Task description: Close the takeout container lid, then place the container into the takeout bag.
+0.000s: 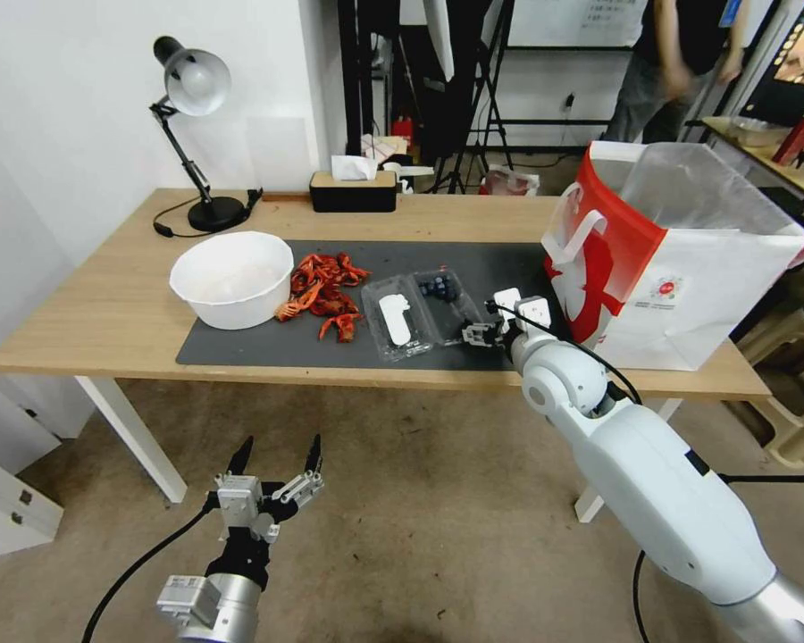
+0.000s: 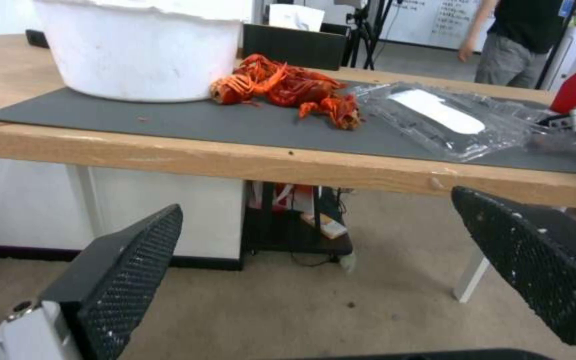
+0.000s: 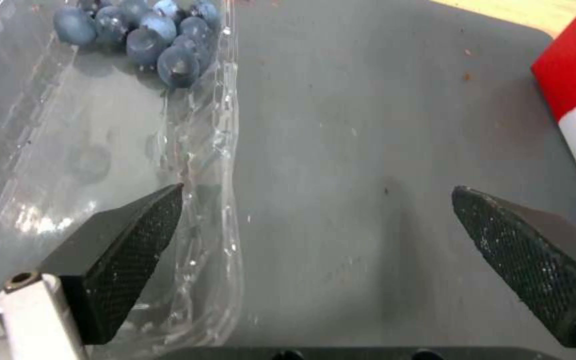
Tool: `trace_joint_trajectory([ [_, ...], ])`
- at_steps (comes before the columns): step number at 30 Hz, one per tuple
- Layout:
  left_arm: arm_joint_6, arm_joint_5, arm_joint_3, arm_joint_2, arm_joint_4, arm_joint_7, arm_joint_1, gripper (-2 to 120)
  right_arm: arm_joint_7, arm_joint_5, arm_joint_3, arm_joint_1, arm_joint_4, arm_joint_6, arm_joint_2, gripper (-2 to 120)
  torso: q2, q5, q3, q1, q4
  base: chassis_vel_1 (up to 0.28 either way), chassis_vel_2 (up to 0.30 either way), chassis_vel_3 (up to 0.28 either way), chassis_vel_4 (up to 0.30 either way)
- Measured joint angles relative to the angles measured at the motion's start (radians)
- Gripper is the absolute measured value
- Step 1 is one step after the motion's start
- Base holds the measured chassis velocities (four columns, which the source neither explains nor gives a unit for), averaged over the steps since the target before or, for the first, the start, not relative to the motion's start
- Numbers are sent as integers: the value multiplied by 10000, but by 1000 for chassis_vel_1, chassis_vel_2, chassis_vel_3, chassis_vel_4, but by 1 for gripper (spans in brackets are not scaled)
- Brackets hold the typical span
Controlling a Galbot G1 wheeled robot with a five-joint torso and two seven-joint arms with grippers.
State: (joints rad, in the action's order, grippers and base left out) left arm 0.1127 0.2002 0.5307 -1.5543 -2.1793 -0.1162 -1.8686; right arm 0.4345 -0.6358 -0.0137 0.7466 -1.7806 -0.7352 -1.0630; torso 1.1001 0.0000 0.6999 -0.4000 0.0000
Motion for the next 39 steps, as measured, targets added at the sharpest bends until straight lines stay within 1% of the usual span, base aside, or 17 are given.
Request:
trace_joint_trajectory([
  [10,105,-104,-87,-49,40,13,-9,100,281,-3,-102,555,-552,7,309,100,0,-1,0,0,1,0,0,0,0],
  [24,219,-223,-156,-123,29,-2,-107,100,621,-225,-301,1121,-1058,21,298,100,0,0,0,1,0,0,0,0,0],
  [39,388,-378,-234,-246,100,-75,-194,100,1382,-1113,-299,1090,-1416,-23,153,100,-2,0,2,-1,0,0,0,0,0],
])
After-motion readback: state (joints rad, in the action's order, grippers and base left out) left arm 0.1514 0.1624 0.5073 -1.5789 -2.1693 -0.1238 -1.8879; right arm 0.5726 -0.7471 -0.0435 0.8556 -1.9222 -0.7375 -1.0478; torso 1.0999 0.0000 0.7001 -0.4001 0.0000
